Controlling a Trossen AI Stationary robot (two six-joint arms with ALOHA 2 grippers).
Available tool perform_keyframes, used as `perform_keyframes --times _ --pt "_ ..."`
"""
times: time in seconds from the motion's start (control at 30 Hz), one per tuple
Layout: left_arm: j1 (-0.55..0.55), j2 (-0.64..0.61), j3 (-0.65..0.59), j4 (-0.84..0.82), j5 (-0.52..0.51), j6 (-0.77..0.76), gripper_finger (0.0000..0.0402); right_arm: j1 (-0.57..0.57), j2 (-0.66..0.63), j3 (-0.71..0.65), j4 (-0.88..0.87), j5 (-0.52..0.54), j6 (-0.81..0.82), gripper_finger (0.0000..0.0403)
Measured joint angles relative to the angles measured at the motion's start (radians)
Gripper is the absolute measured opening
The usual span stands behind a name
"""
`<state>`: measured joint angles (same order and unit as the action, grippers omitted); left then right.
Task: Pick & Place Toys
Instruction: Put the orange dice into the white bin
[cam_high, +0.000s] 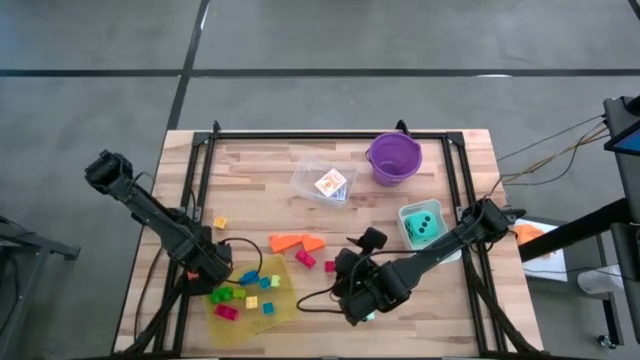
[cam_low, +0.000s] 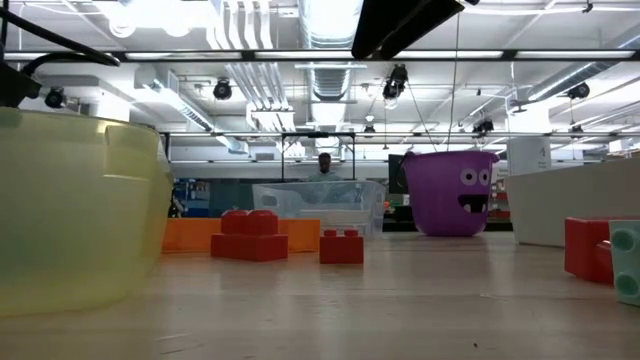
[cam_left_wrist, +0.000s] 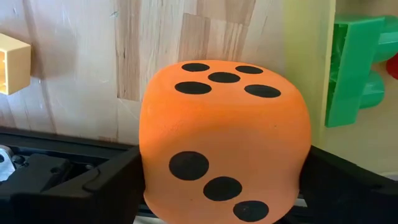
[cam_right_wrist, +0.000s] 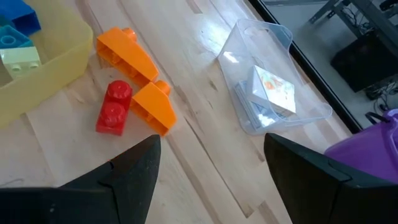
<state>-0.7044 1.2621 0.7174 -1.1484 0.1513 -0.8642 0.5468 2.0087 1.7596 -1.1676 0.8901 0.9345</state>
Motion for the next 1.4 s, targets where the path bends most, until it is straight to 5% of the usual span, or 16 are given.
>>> perform_keyframes --times 0.17,1.4 --pt "0.000 0.000 0.000 0.000 0.015 -0.006 0.0299 0.000 0.000 0.000 0.005 0.000 0.000 0.0283" --pt "0.003 -0.031 0.029 0.007 -0.081 -0.209 0.0290 0.000 0.000 0.000 0.046 0.000 0.000 0.0283"
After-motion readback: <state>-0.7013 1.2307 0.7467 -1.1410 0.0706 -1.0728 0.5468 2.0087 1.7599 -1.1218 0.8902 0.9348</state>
